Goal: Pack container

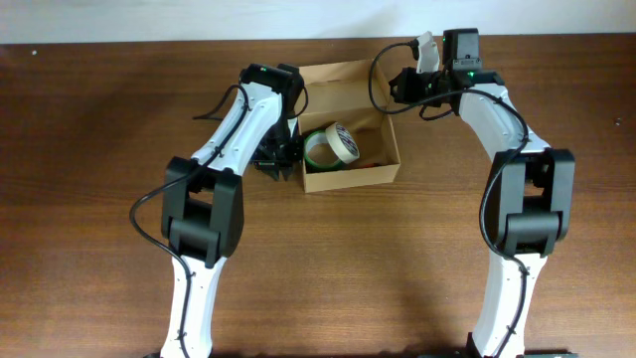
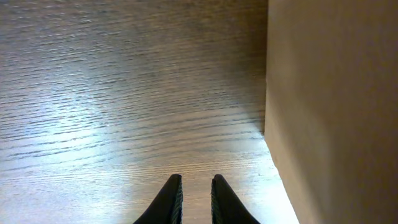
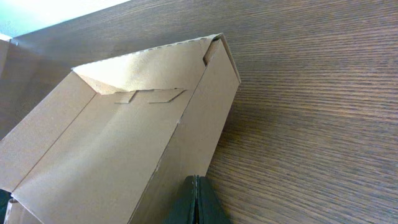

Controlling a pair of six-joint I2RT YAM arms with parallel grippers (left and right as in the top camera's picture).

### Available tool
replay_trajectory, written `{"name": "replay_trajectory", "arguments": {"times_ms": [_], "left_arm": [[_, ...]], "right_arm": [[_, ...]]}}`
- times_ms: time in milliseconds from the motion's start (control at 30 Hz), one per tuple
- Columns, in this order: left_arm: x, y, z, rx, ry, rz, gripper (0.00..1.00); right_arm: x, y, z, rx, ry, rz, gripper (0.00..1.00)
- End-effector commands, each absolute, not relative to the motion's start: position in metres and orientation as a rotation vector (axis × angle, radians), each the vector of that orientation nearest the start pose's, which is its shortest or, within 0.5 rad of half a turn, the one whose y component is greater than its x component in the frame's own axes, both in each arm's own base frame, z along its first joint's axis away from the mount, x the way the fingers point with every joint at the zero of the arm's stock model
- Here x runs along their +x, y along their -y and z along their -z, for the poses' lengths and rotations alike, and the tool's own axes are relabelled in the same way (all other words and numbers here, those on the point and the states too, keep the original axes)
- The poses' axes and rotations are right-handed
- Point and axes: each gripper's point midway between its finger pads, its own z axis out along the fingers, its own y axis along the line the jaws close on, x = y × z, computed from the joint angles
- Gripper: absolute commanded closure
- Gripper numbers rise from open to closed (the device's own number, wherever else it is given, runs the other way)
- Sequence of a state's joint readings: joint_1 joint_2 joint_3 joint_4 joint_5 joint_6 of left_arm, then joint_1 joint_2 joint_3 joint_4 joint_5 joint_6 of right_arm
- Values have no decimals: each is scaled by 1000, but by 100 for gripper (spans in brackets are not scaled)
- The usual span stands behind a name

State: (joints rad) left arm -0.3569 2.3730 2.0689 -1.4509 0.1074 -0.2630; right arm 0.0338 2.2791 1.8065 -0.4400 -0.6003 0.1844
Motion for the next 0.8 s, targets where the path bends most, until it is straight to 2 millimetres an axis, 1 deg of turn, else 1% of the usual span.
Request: {"name": "replay_trajectory", "arguments": {"times_ms": [0, 67, 133, 200, 267, 333, 400, 467, 533, 600, 633, 700, 767], "left_arm": [[389, 151, -42, 79, -3311, -56, 84], [394, 137, -42, 34, -3303, -93, 84], [400, 124, -42, -25, -3300, -84, 84], [410, 107, -41, -112, -3280, -62, 83], [423, 92, -40, -192, -3245, -6, 83], [437, 84, -40, -261, -3204, 97, 82], [453, 82, -41, -310, -3151, 226, 79], [468, 81, -43, -341, -3091, 347, 78], [482, 82, -47, -358, -3030, 458, 78], [494, 88, -53, -371, -2973, 588, 78], [499, 91, -56, -388, -2946, 649, 80], [507, 99, -62, -407, -2897, 754, 86], [516, 109, -68, -424, -2847, 858, 87]], "right_arm": [[560, -130, -87, -95, -2446, -907, 96], [560, -116, -86, -55, -2462, -900, 96], [558, -102, -82, -2, -2484, -899, 96], [552, -84, -77, 59, -2522, -891, 97], [547, -69, -70, 118, -2563, -860, 96], [541, -55, -63, 173, -2603, -827, 96], [537, -47, -61, 204, -2619, -828, 96], [536, -43, -60, 220, -2626, -828, 96], [535, -42, -59, 224, -2630, -828, 96], [534, -43, -59, 227, -2634, -829, 96], [533, -44, -59, 231, -2636, -831, 97], [534, -44, -59, 277, -2637, -843, 96], [536, -44, -60, 310, -2631, -851, 97]]}}
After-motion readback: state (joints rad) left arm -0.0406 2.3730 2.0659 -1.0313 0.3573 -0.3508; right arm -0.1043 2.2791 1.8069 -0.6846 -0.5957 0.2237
